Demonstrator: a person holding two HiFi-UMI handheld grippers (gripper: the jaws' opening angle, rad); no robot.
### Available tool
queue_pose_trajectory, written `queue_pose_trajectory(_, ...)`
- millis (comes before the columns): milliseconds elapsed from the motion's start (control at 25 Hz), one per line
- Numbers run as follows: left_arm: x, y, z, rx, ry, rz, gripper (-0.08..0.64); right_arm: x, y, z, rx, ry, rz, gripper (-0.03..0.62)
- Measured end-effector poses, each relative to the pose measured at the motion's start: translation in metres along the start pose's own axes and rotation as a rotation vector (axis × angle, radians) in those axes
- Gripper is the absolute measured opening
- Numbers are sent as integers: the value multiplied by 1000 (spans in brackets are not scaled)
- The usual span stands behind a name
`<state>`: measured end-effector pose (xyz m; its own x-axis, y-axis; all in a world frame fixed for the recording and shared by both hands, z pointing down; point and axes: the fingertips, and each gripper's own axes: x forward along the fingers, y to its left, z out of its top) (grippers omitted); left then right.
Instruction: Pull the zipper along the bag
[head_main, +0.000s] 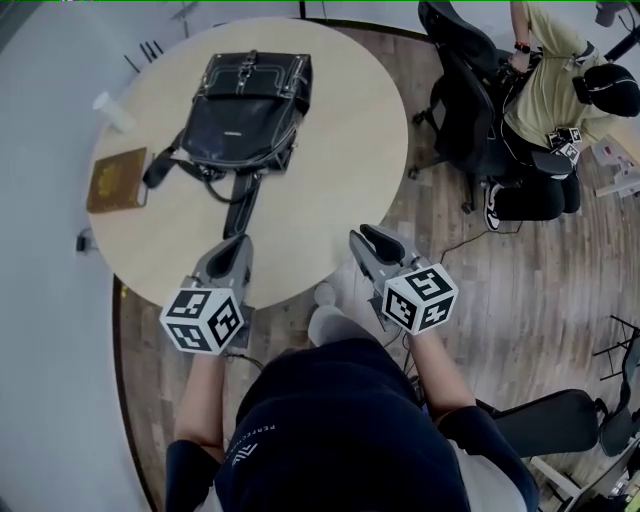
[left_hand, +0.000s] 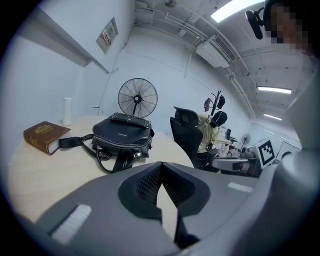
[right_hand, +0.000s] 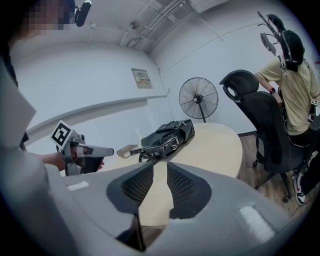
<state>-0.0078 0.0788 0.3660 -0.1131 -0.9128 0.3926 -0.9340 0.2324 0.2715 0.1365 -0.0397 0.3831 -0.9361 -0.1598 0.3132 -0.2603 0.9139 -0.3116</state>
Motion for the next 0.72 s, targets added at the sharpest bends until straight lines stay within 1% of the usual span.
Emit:
queue_pose_trajectory(160, 7, 0, 11, 24, -22, 15, 15, 6, -2, 5, -9, -24, 24, 87)
queue_pose_trajectory(320, 15, 1, 12, -9, -32, 38, 15, 23, -9, 7, 8, -19, 52, 86)
queue_pose_trajectory(440, 18, 7, 18, 5, -33, 57, 15, 37, -6, 18, -25, -16, 85, 86)
queue_pose_trajectory(520, 23, 17, 26, -17, -55, 76, 15, 45, -9, 28, -49, -20, 101, 86)
queue_pose_trajectory(600, 31, 20, 33, -36, -71, 76, 15, 51, -15, 39, -60, -33, 111, 86)
queue_pose_trajectory(720, 46, 17, 37, -12, -49, 70, 15, 56, -25, 47, -54, -51, 108, 86)
